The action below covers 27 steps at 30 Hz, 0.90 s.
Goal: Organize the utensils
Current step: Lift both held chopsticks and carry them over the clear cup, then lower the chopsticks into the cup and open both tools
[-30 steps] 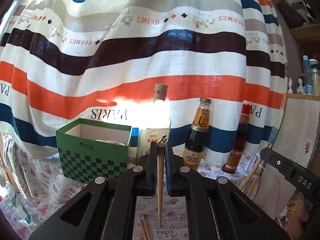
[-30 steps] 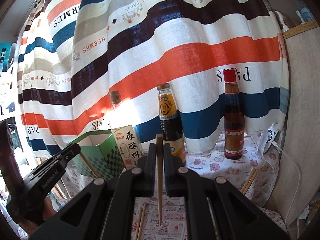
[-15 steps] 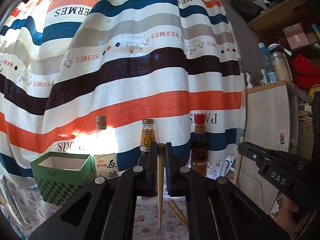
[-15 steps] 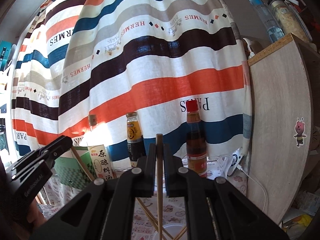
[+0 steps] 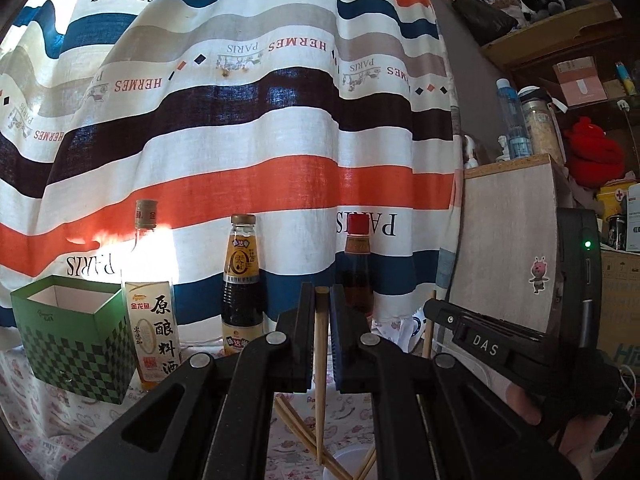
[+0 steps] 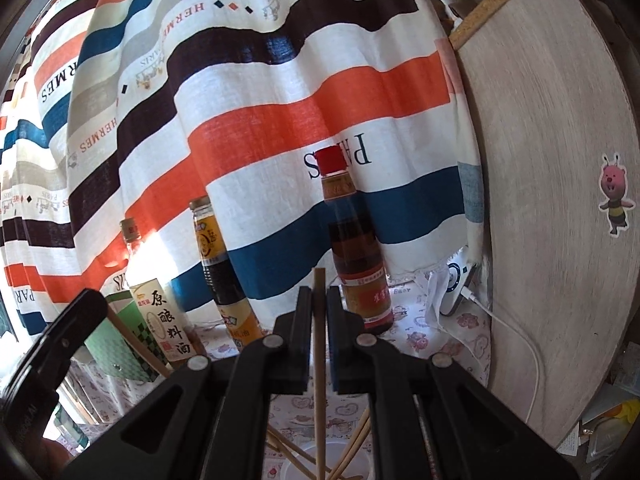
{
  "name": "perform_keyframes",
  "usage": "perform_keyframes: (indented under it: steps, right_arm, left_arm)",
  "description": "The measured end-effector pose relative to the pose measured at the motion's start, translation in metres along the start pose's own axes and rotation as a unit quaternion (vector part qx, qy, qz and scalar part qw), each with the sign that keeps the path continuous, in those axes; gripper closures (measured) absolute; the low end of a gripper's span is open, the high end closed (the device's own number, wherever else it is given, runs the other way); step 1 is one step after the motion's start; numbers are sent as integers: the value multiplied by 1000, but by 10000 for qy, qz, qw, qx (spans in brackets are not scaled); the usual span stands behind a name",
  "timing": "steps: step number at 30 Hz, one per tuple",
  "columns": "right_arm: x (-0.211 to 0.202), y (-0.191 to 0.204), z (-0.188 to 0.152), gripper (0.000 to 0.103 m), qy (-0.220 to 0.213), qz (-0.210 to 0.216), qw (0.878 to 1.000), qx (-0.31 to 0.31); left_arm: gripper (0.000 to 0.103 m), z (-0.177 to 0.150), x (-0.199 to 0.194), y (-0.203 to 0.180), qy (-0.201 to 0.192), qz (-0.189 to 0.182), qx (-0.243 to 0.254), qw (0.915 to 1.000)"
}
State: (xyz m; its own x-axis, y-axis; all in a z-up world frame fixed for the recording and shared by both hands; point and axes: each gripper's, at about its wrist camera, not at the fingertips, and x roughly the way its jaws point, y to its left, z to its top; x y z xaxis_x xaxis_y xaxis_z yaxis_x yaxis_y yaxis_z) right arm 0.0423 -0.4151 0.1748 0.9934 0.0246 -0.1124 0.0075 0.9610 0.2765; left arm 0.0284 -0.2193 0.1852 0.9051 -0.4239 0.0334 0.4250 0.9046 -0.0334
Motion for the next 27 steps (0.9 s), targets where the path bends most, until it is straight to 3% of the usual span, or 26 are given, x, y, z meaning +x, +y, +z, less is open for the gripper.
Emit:
perform_keyframes:
  steps: [10,13,20,23,27]
  right_arm:
    - [-22,2,7,97,-508,266,9983,58]
    - [-22,5,6,97,-528,180,9984,-49]
    - [22,-1,-7,97,383,-241,9988,-171]
    - [37,-5,-13,97,749,-173,9969,-186]
    - [47,-5,-19,96,1062,-141,9940,-234]
  left_arm:
    - [97,0,4,1,5,20,-28,10000]
    - [97,0,5,-1,-4,-16,-43,10000]
    - [97,4,5,-6,-30,-103,-36,9999]
    - [97,4,8,-9,29,-61,-16,10000]
    - [97,-2,21,-9,438,-88,-166,9989]
